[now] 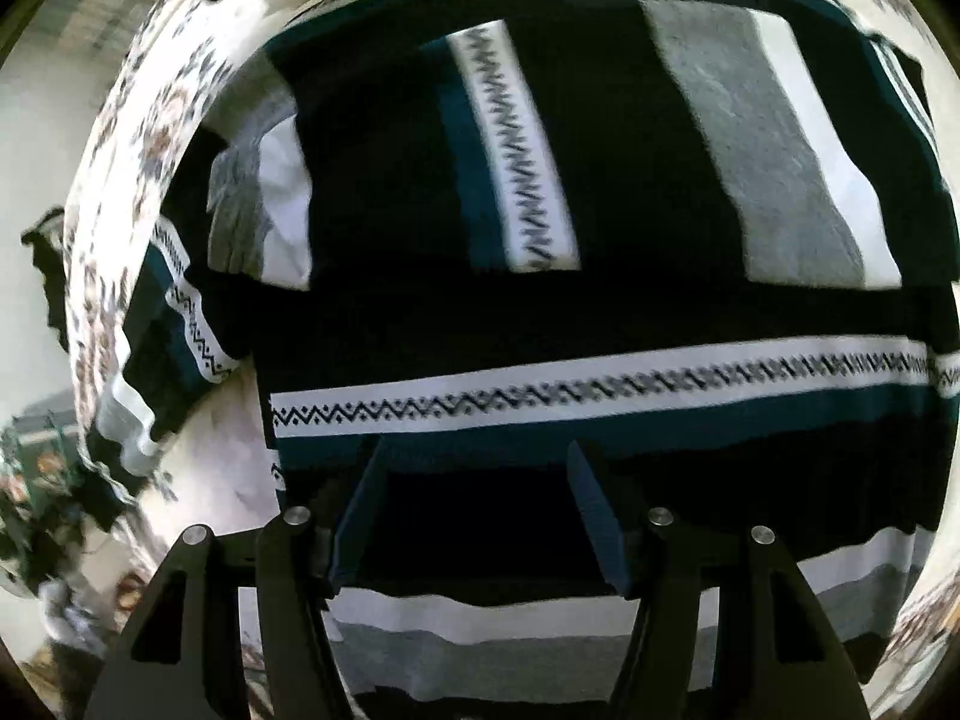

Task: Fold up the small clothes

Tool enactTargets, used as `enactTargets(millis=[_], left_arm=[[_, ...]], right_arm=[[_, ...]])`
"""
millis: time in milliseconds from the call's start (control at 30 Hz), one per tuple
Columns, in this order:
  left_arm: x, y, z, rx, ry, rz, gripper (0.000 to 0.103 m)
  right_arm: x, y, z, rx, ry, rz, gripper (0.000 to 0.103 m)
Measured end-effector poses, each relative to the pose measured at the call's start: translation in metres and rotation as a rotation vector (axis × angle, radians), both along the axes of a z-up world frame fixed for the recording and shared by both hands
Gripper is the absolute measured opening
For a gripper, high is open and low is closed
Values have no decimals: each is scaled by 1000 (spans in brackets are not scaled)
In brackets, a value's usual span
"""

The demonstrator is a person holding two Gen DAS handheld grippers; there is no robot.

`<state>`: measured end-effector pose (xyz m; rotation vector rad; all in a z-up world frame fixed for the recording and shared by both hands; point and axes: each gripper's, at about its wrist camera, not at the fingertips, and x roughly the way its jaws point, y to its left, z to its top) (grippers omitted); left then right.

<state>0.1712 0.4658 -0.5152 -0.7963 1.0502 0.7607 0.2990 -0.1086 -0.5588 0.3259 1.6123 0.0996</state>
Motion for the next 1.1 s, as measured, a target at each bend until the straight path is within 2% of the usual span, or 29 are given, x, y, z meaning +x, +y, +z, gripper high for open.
enactTargets(millis=[67, 133, 233, 267, 333, 433, 500, 567, 700, 800, 833, 867, 900, 967, 1033, 1100], left_arm=[[-13, 3, 4, 43, 64, 36, 53], [-23, -1, 17, 112, 117, 54, 70], [-21, -23, 40, 181, 131, 13, 74], [-13, -39, 48, 201, 133, -23, 81], [5, -71, 59, 227, 128, -100, 89], [42, -135, 67, 224, 104, -222, 90], [66, -176, 62, 186, 79, -287, 90], [89, -220, 50, 139, 68, -352, 90], [127, -296, 22, 59, 58, -427, 90], [147, -338, 10, 38, 65, -473, 90], [151, -349, 10, 42, 70, -487, 90], [155, -361, 9, 51, 78, -509, 90], [158, -367, 7, 56, 83, -523, 90], [161, -381, 5, 74, 100, -558, 90], [161, -387, 3, 81, 110, -572, 90], [159, -386, 2, 85, 123, -572, 90]], right_arm=[[0, -18, 3, 23, 6, -43, 64], [0, -42, 8, 45, 9, -93, 64], [2, -88, 19, 72, -1, -177, 64], [4, -108, 25, 74, -13, -206, 64], [11, -152, 36, 75, -41, -266, 64], [28, -228, 45, 77, -72, -376, 64], [50, -283, 44, 73, -80, -446, 64], [74, -325, 38, 73, -101, -471, 64], [127, -375, 6, 165, -77, -464, 64], [157, -387, -31, 274, -21, -471, 62], [162, -386, -44, 307, -9, -474, 46], [170, -383, -55, 340, -2, -465, 8], [174, -379, -61, 341, 6, -436, 6], [183, -372, -59, 256, -40, -386, 5], [188, -380, -53, 186, -88, -408, 4], [196, -394, -58, 144, -94, -447, 4]])
